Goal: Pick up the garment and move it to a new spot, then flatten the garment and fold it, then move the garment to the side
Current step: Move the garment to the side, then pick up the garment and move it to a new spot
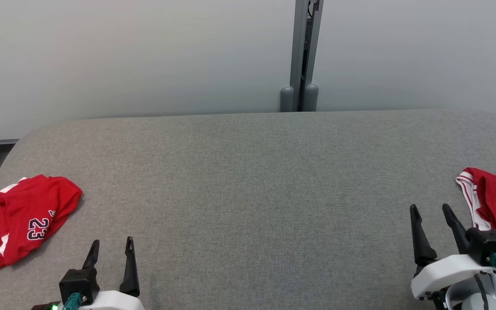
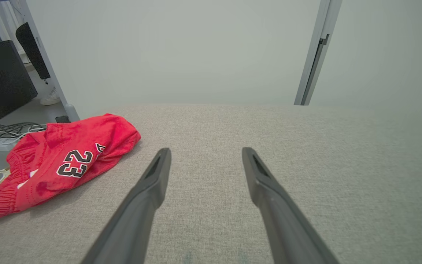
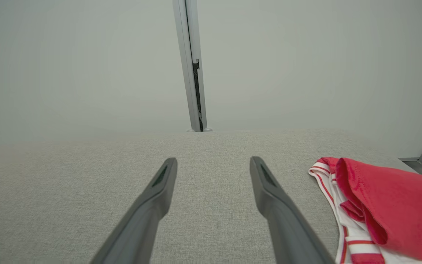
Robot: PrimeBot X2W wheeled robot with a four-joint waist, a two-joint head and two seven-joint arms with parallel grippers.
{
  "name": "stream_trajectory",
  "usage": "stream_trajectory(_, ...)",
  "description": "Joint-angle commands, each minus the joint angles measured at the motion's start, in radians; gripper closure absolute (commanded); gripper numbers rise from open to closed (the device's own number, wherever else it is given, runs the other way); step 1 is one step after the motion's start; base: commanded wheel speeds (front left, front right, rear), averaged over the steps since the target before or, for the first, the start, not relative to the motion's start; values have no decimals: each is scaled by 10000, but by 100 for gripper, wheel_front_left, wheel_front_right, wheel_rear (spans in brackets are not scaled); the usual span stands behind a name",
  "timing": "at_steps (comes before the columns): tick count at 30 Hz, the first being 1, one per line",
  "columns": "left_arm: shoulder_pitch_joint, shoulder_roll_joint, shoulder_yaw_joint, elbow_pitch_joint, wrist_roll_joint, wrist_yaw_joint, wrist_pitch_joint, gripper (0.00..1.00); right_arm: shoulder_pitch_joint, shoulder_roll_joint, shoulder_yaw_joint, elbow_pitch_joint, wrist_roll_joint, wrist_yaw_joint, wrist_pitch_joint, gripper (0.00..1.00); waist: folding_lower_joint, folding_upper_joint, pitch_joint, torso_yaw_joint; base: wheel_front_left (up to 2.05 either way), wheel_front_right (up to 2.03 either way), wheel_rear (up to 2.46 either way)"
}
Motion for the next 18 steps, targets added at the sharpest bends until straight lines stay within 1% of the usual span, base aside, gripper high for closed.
stream_trajectory(1, 89, 43, 100, -75, 25, -12, -45, 0, 158, -45, 49, -92, 19, -3, 4, 0, 0, -1, -38, -13, 0, 0, 0)
stream_trajectory(12, 185, 45, 220, -198, 127, -42, -45, 0, 276, -49, 136, -76, 10, -3, 2, 0, 0, -1, 10, 15, 0, 0, 0)
stream_trajectory(18, 79, 43, 159, -126, 53, 5, -45, 0, 275, -51, 319, -4, 140, -3, 3, 0, 0, -1, 114, 384, 0, 0, 0)
